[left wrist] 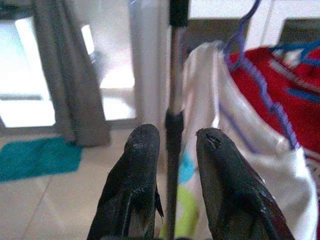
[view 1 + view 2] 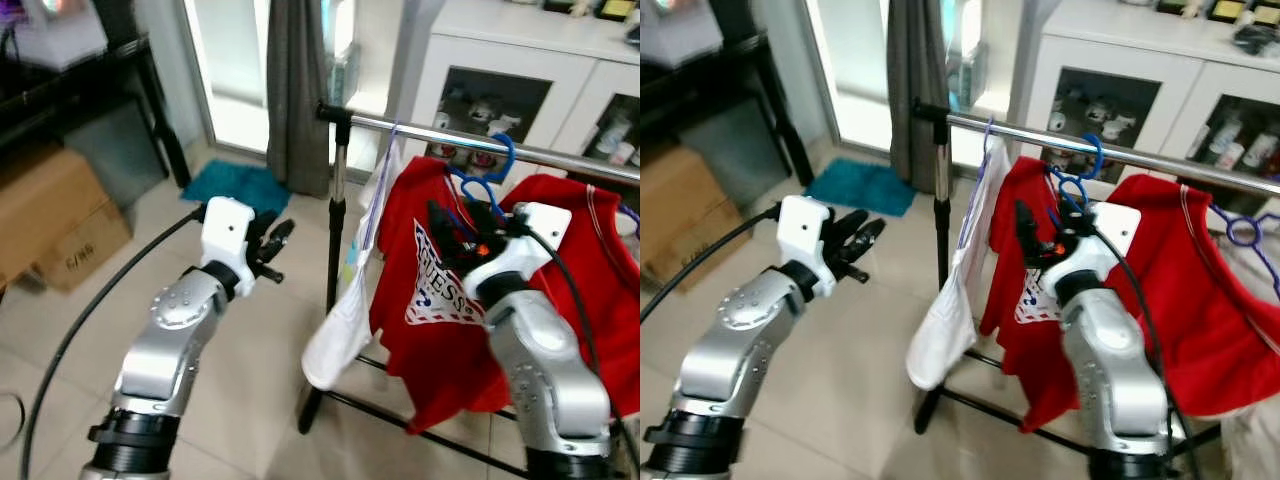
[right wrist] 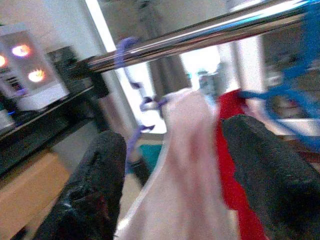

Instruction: Hang hanger

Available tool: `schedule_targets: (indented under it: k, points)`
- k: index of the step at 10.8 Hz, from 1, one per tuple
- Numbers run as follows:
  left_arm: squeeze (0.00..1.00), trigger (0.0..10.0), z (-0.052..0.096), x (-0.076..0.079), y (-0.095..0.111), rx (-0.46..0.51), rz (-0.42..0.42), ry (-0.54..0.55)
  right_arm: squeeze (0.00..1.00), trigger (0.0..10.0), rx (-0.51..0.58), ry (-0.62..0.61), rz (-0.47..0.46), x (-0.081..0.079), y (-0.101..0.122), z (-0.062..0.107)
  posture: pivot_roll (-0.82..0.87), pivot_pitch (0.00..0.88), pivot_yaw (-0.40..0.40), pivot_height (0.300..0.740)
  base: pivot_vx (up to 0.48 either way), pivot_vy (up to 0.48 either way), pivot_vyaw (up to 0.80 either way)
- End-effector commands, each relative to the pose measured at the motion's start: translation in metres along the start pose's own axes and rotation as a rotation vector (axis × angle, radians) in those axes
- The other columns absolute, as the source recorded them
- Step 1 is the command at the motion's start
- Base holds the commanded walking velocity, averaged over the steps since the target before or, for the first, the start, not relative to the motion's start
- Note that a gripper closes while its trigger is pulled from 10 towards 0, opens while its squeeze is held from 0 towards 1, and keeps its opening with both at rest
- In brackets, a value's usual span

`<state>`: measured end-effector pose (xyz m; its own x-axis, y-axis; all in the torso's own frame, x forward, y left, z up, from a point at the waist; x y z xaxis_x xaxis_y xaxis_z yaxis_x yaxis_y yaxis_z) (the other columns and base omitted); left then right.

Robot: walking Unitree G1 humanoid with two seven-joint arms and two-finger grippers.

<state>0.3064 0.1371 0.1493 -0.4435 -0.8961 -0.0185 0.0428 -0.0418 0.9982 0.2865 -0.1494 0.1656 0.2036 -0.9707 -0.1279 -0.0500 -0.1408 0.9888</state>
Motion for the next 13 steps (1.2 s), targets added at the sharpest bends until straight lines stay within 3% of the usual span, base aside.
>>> schedule_targets:
  k: [1, 9, 12, 13]
  points:
    - [0.0, 10.0, 0.0, 0.001, 0.001, 0.0, -0.004, 0.003, 1.0, 10.0, 0.007, -0.009, 0.013, 0.003, 0.005, 0.002, -0.04, 0.0, 0.021, 0.74, 0.0, -0.412, 0.0]
    - [0.0, 10.0, -0.001, 0.004, 0.001, -0.001, -0.004, -0.01, 1.0, 10.0, 0.0, 0.008, 0.036, 0.002, 0.008, 0.0, -0.04, 0.0, 0.012, 0.74, 0.0, -0.416, 0.0]
    - [0.0, 10.0, -0.001, 0.005, 0.0, -0.003, -0.005, -0.017, 1.0, 10.0, -0.005, 0.003, 0.061, 0.007, 0.011, 0.001, -0.04, 0.0, 0.013, 0.74, 0.0, -0.254, 0.0]
    - [0.0, 10.0, 0.001, 0.002, 0.002, 0.002, 0.015, -0.052, 1.0, 10.0, -0.007, -0.017, 0.096, 0.017, 0.014, 0.001, -0.04, 0.0, 0.012, 0.74, 0.0, 0.0, 0.0]
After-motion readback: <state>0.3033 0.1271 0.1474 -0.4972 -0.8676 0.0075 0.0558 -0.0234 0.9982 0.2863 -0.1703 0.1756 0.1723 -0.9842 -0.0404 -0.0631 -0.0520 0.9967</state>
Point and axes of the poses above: a point about 5 cm out from each wrist's last joint towards the gripper, its own z axis pointing back from the gripper into the wrist, its own y axis along the axis of the wrist's last joint, x = y × z, the point moved 1 cm from there along -z, pointing out of the wrist towards the gripper, and after that the axes turned 2 degrees about z, right-handed, at the moved point
